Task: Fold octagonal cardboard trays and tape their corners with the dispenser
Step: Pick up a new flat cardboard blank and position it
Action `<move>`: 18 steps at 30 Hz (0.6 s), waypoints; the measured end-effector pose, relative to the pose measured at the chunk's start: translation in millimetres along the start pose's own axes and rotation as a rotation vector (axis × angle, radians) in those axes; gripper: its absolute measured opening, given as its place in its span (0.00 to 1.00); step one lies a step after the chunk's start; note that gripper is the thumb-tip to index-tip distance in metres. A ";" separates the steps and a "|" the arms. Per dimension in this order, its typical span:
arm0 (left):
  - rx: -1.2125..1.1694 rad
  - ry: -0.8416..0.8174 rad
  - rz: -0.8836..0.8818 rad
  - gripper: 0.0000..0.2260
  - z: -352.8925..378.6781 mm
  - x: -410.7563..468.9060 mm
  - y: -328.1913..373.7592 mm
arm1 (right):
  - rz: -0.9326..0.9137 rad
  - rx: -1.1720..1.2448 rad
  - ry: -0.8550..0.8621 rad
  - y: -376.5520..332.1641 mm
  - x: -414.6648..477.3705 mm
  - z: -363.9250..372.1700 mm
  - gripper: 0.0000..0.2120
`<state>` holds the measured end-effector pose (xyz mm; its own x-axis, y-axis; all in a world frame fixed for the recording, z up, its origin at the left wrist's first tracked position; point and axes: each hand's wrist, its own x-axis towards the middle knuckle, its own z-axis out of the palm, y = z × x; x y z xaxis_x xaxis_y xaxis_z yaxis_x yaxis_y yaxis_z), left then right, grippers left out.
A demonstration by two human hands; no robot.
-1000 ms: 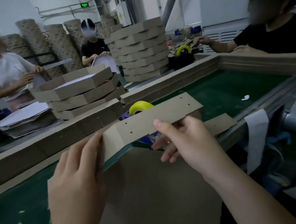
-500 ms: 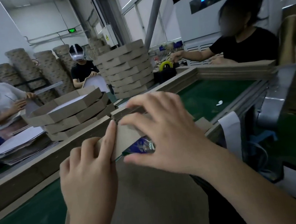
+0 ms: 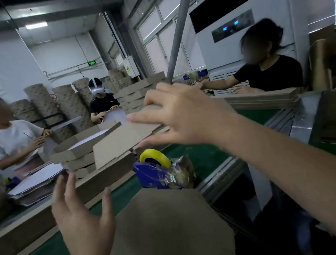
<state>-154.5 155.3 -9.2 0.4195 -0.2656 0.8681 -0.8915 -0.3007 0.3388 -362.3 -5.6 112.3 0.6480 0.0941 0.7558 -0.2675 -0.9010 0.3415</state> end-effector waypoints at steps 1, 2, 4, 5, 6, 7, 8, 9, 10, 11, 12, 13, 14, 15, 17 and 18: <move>0.095 -0.143 -0.134 0.29 4.6 -2.1 -10.8 | 0.014 -0.035 -0.010 4.9 1.9 -10.0 0.30; 0.197 -0.312 -0.235 0.30 9.8 -4.9 -20.7 | 0.022 -0.061 -0.020 8.5 3.4 -19.1 0.30; 0.292 -0.600 -0.361 0.27 19.2 -11.7 -34.0 | 0.021 -0.107 -0.043 12.8 5.4 -34.0 0.31; 0.306 -0.699 -0.393 0.25 23.0 -14.6 -37.0 | 0.014 -0.132 -0.048 14.5 5.6 -39.8 0.31; 0.324 -0.765 -0.401 0.23 24.6 -17.4 -38.1 | 0.005 -0.155 -0.049 16.0 4.9 -45.1 0.30; 0.343 -0.790 -0.394 0.21 24.3 -19.3 -38.0 | -0.003 -0.172 -0.047 17.0 3.7 -50.2 0.30; 0.341 -0.781 -0.385 0.20 23.2 -19.9 -37.3 | -0.010 -0.184 -0.046 17.6 2.1 -54.7 0.30; 0.314 -0.756 -0.376 0.19 20.9 -19.0 -35.5 | -0.014 -0.193 -0.053 17.7 0.5 -58.9 0.30; 0.273 -0.723 -0.360 0.18 17.3 -16.6 -31.5 | -0.016 -0.203 -0.069 17.1 -0.8 -63.1 0.31; 0.228 -0.694 -0.330 0.18 12.9 -13.4 -26.0 | -0.017 -0.214 -0.093 16.4 -2.0 -67.0 0.31; 0.186 -0.660 -0.287 0.17 8.0 -10.1 -18.5 | -0.018 -0.228 -0.120 15.8 -2.6 -70.4 0.32; 0.152 -0.622 -0.237 0.15 2.9 -7.4 -10.3 | -0.020 -0.244 -0.145 14.9 -3.7 -73.5 0.32; 0.131 -0.581 -0.181 0.14 -2.4 -5.5 -1.1 | -0.024 -0.261 -0.167 14.6 -5.2 -76.3 0.33; 0.123 -0.541 -0.123 0.13 -7.1 -4.4 8.4 | -0.031 -0.276 -0.182 15.0 -7.3 -78.7 0.32; 0.105 -0.487 -0.038 0.11 -16.3 -5.3 23.2 | -0.054 -0.277 -0.192 14.7 -13.5 -80.7 0.32; 0.094 -0.471 -0.012 0.11 -19.9 -6.6 27.6 | -0.063 -0.259 -0.190 13.0 -17.1 -78.9 0.31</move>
<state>-185.3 167.0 1.6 0.4811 -0.6413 0.5977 -0.8758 -0.3824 0.2947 -433.1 14.4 147.9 0.7841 0.0430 0.6192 -0.3797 -0.7559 0.5334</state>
